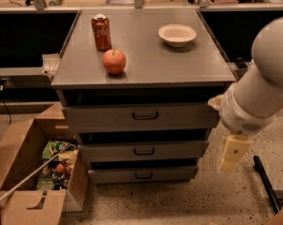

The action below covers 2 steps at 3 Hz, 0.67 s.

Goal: Open middle drawer

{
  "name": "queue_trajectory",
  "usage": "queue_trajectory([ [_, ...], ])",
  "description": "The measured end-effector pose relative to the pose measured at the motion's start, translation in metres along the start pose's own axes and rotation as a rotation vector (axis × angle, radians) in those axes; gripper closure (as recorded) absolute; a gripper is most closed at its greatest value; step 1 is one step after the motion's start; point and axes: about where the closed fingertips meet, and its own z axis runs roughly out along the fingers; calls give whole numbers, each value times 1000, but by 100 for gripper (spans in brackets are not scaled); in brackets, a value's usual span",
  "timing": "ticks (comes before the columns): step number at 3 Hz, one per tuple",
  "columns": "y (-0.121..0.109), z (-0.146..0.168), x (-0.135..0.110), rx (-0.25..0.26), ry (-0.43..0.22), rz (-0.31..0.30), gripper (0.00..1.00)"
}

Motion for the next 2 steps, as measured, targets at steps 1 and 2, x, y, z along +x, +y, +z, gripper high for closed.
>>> queue_trajectory([
  [1, 38, 82, 4, -93, -52, 1, 0],
  [2, 75, 157, -6, -165, -111, 13, 0],
])
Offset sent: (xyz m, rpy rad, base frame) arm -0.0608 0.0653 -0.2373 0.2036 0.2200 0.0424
